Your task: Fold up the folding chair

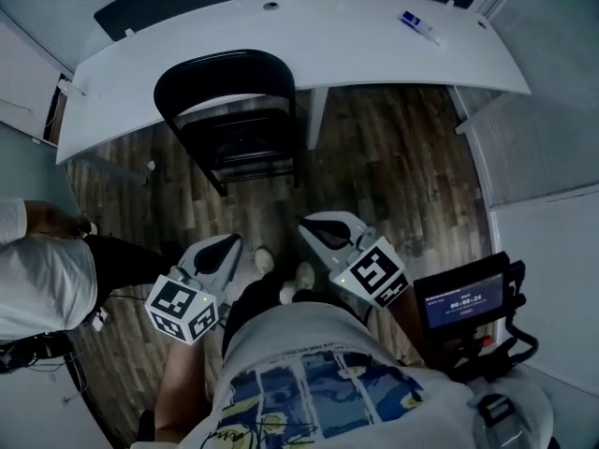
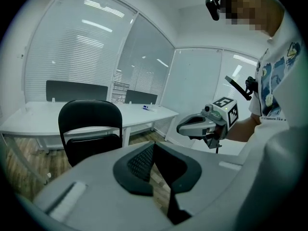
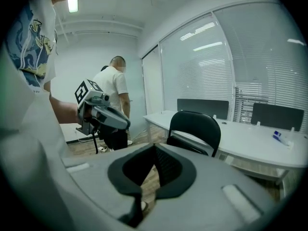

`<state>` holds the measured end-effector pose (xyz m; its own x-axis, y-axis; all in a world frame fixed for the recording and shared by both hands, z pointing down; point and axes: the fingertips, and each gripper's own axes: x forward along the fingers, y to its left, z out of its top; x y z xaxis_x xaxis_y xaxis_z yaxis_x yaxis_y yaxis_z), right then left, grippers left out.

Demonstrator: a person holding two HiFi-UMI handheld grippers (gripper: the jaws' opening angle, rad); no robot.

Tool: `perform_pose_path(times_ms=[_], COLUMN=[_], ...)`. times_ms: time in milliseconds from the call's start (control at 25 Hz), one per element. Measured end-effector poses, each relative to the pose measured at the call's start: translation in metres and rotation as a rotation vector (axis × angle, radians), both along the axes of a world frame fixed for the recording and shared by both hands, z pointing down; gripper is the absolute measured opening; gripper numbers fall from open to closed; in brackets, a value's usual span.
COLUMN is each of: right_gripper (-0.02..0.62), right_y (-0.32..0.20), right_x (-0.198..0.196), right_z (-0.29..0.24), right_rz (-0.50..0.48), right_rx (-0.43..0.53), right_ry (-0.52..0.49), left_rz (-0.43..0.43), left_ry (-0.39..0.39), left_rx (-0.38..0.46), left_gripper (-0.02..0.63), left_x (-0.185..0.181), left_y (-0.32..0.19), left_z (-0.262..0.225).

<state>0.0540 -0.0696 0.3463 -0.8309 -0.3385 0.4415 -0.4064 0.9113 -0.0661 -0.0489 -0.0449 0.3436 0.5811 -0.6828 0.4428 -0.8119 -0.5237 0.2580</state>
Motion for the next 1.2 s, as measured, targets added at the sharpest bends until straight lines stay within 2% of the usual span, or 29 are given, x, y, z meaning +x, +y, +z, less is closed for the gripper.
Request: perform_pose_path(times_ms=[200, 360, 480, 560, 680, 800, 1200], right_gripper=[0.002, 0.002, 0.002, 0.002, 0.002, 0.002, 0.002], right_y=[0.008, 0.035, 0.051, 0.060, 0.080, 0.091, 0.094], right_x=[0.003, 0.019, 0.017, 0.005, -0.028, -0.046, -0.052], right_z=[0.000, -0.011, -0.017, -0.021, -0.026, -0.027, -0.029], right_rz=[-0.004, 0.039, 0.063, 0.063, 0.071, 0.071, 0.049], right_rx=[-0.016, 0.033, 0.051, 0.060, 0.085, 0.095, 0.095], right_ry=[0.016, 0.010, 0.015, 0.020, 0.041, 0.044, 0.041], left_rz=[0.013, 0.067, 0.100, 0.110, 0.124, 0.120, 0.102], left_ry=[0.023, 0.005, 0.010, 0.014, 0.026, 0.029, 0.027], left_rx=[-0.033, 0.015, 0.046, 0.060, 0.077, 0.067, 0.041], left_gripper=[0.006, 0.006, 0.006, 0.006, 0.006, 0.006, 0.006], left_x=[0.008, 0.026, 0.028, 0.018, -0.015, -0.037, -0.044], left_y=[0.008, 0.027, 0.038, 0.046, 0.067, 0.082, 0.089], left_z=[0.000, -0.009, -0.019, -0.024, -0.025, -0.020, -0.016])
